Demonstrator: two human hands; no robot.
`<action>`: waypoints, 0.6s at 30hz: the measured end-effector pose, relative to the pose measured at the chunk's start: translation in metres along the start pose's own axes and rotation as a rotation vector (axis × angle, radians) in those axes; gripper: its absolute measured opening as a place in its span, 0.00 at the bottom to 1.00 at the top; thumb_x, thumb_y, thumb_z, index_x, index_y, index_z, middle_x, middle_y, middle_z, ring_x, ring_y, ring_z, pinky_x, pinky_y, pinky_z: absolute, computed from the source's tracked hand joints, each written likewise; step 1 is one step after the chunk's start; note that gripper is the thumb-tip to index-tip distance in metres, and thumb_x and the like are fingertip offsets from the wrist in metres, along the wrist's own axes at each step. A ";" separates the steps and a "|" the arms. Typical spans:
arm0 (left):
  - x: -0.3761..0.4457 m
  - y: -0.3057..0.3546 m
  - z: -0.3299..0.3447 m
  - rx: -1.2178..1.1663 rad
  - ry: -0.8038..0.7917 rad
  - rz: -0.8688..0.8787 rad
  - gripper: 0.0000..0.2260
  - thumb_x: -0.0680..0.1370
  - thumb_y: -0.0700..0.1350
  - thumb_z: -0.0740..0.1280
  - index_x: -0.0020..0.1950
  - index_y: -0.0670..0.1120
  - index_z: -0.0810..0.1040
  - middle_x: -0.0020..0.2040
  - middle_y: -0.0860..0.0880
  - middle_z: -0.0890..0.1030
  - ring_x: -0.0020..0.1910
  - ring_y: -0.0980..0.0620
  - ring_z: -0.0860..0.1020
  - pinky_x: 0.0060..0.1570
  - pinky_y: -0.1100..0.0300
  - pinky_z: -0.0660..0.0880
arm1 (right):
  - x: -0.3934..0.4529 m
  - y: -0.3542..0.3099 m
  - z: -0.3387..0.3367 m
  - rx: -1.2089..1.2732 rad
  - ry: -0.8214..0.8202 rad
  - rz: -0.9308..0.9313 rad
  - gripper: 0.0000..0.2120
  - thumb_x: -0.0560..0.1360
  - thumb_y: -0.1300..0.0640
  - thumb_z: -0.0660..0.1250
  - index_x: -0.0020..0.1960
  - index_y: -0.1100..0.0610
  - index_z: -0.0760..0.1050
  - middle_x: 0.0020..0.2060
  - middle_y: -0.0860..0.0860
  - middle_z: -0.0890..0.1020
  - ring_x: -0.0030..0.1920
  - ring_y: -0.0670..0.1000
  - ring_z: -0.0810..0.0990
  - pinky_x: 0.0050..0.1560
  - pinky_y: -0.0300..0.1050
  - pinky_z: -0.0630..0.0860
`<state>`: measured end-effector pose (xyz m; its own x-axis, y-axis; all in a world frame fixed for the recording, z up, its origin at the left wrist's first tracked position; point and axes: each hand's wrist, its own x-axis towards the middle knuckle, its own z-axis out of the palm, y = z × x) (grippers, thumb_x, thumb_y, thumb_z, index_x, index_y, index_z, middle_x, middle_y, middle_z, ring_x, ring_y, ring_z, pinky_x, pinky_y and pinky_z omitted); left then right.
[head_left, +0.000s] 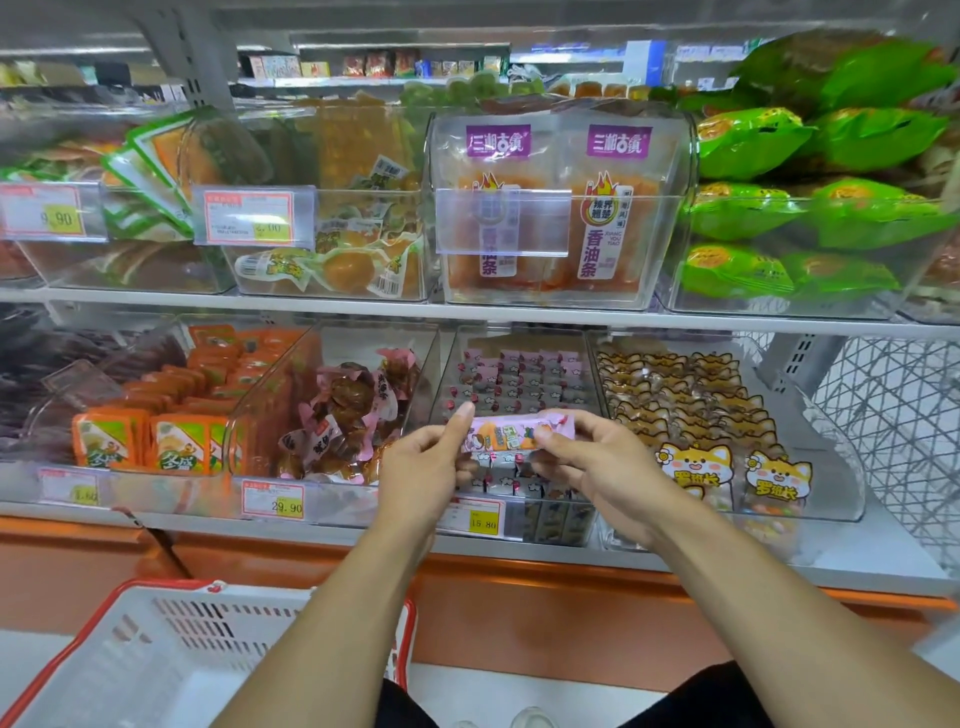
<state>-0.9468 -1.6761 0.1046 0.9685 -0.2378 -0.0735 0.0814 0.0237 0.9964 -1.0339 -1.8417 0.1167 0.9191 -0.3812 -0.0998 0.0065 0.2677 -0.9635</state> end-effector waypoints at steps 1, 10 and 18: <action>0.000 0.000 0.000 0.011 0.013 0.026 0.18 0.75 0.61 0.71 0.42 0.46 0.86 0.34 0.47 0.84 0.31 0.55 0.79 0.33 0.65 0.77 | 0.001 0.000 0.002 0.024 0.014 -0.024 0.10 0.76 0.63 0.73 0.56 0.60 0.81 0.48 0.56 0.87 0.46 0.55 0.86 0.50 0.45 0.84; 0.012 -0.002 0.021 0.371 0.016 0.312 0.17 0.79 0.47 0.71 0.67 0.46 0.78 0.59 0.51 0.82 0.56 0.59 0.79 0.61 0.60 0.75 | 0.067 -0.006 0.030 -0.443 0.479 -0.328 0.12 0.74 0.59 0.75 0.53 0.46 0.79 0.48 0.47 0.85 0.47 0.49 0.83 0.48 0.46 0.81; 0.034 -0.015 0.034 0.758 -0.017 0.373 0.21 0.81 0.46 0.65 0.74 0.48 0.70 0.69 0.48 0.73 0.69 0.47 0.70 0.68 0.53 0.68 | 0.156 -0.010 0.033 -0.735 0.391 -0.475 0.17 0.78 0.54 0.72 0.64 0.58 0.77 0.52 0.45 0.76 0.51 0.46 0.73 0.39 0.17 0.64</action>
<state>-0.9227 -1.7175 0.0889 0.8964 -0.3585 0.2607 -0.4289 -0.5529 0.7144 -0.8770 -1.8746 0.1192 0.6869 -0.6107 0.3941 -0.0260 -0.5625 -0.8264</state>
